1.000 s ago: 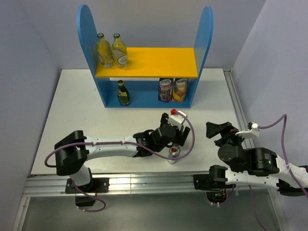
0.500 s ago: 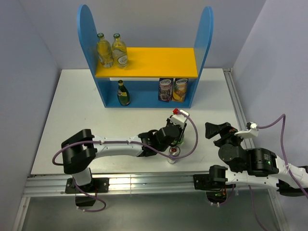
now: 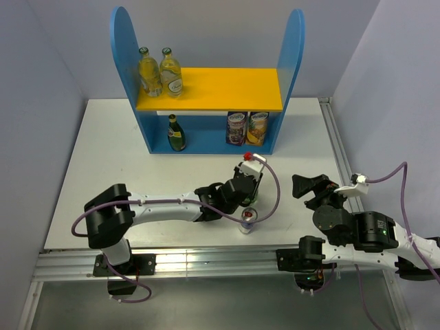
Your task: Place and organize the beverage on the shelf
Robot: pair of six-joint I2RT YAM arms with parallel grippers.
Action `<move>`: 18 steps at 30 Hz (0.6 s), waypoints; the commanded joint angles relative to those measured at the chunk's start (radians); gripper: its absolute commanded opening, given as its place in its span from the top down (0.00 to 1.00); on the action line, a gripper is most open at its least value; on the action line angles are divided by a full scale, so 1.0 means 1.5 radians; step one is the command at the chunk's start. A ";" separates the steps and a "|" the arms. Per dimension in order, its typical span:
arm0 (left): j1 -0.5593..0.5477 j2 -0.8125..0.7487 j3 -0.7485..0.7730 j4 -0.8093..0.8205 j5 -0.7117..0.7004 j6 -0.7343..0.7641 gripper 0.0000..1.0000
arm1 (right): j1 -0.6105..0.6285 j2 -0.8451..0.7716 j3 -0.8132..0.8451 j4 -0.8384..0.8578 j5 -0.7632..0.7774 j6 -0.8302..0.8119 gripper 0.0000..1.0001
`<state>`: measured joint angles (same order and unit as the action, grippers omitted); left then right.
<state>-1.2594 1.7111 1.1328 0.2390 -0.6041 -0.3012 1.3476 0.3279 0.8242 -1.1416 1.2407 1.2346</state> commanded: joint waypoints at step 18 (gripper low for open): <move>0.273 -0.150 0.050 -0.023 0.086 0.063 1.00 | -0.004 -0.010 -0.042 0.091 -0.005 -0.076 0.01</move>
<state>-0.8951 1.5467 1.1137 0.0921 -0.5152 -0.2478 1.3476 0.3271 0.7734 -1.0431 1.2148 1.1385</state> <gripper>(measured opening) 0.371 0.989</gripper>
